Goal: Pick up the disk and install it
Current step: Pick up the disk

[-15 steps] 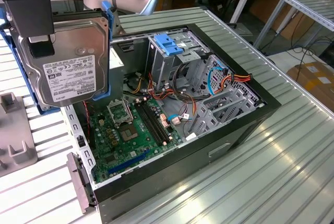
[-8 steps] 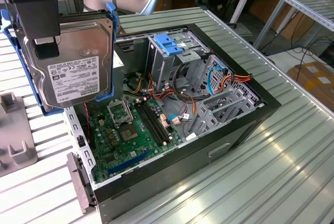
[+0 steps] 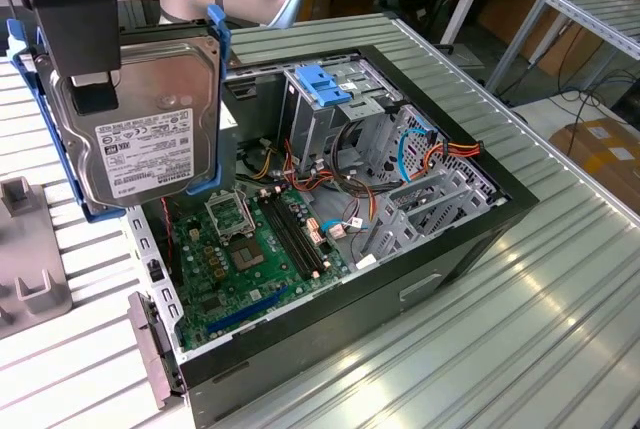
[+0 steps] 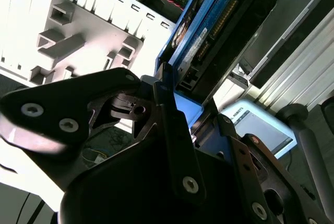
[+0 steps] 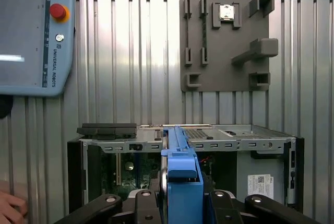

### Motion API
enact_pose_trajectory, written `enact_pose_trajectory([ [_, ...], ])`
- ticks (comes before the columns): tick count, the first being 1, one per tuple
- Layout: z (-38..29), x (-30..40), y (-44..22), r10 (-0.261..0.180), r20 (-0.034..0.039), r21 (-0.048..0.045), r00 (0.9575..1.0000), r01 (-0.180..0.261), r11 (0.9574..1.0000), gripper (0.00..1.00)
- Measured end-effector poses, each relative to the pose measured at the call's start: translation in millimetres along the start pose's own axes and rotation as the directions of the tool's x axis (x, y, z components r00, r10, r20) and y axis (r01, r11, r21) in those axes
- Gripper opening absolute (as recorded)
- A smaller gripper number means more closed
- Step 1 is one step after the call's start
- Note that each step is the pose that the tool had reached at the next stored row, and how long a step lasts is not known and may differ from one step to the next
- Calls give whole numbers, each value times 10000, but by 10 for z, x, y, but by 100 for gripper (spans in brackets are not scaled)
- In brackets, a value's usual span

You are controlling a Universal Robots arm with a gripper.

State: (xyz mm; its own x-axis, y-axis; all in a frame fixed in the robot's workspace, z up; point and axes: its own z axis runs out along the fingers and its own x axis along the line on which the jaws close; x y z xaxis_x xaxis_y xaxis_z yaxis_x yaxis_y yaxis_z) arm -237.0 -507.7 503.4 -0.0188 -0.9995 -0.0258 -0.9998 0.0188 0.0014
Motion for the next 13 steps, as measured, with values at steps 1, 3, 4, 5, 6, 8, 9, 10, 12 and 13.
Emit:
enact_pose_trajectory([
  [1, 0, 2, -2, 0, 0, 0, 10000, 0, 10000, 37],
  [3, 0, 7, -7, 0, 0, 0, 10000, 0, 10000, 37],
  [4, 0, 11, -11, 0, 0, 0, 10000, 0, 10000, 37],
  [5, 0, 14, -14, 0, 1, 0, 10000, 0, 10000, 37],
  [6, 0, 17, -17, 0, 1, 0, 10000, 0, 10000, 37],
  [8, 0, 22, -22, 0, 0, 0, 10000, 0, 10000, 37],
  [9, 0, 26, -26, 0, 0, 0, 10000, 0, 10000, 37],
  [10, 0, 29, -29, 0, 0, 0, 10000, 0, 10000, 37],
  [12, 0, 35, -35, 0, 0, 0, 10000, 0, 10000, 37],
  [13, 0, 39, -38, 0, 0, 0, 10000, 0, 10000, 37],
])
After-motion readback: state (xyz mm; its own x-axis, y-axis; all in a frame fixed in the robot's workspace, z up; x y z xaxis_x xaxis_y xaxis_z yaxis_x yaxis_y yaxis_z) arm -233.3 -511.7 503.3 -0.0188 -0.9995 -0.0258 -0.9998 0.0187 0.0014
